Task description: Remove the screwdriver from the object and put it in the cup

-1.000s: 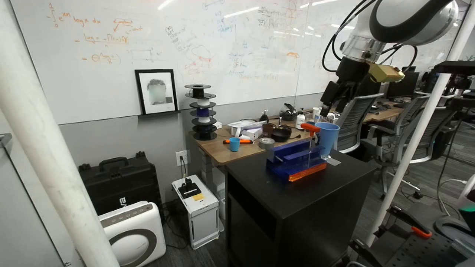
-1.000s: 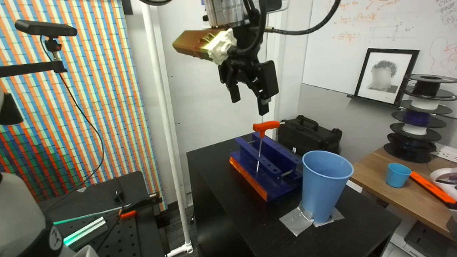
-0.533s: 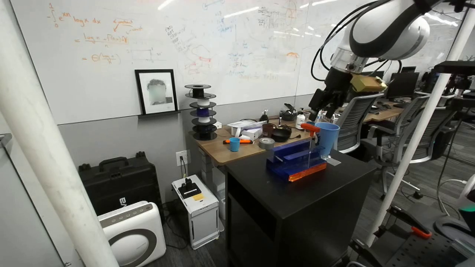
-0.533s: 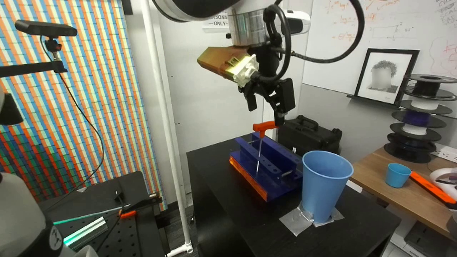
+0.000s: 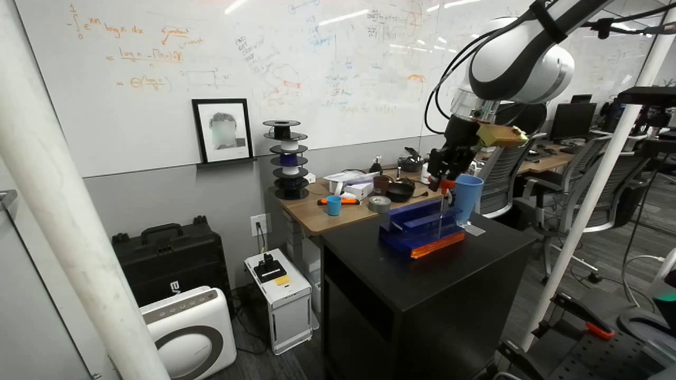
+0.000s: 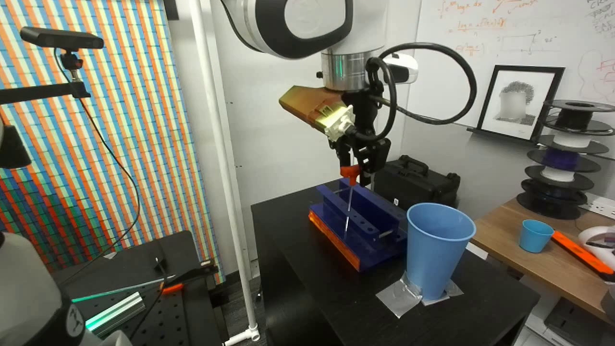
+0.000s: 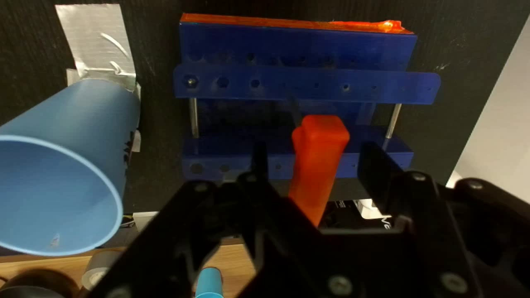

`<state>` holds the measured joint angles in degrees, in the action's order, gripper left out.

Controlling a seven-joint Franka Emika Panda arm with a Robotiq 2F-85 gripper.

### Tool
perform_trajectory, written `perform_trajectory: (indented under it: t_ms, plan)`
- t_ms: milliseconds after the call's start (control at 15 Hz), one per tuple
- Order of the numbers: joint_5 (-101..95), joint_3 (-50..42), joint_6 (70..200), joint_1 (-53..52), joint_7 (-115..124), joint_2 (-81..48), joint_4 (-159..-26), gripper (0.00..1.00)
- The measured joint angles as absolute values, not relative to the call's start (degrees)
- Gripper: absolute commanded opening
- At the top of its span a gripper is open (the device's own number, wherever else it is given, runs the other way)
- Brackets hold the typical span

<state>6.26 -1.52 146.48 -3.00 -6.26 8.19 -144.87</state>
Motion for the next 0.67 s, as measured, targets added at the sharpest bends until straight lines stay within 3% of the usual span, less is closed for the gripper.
perform_trajectory:
  t_ms: [133, 667]
  plan:
    - [6.5, -1.5, 146.5, -3.0, -6.4, 6.9, -144.4, 0.11]
    - [6.5, -1.8, 144.6, -2.3, -8.7, 6.4, -141.9, 0.12]
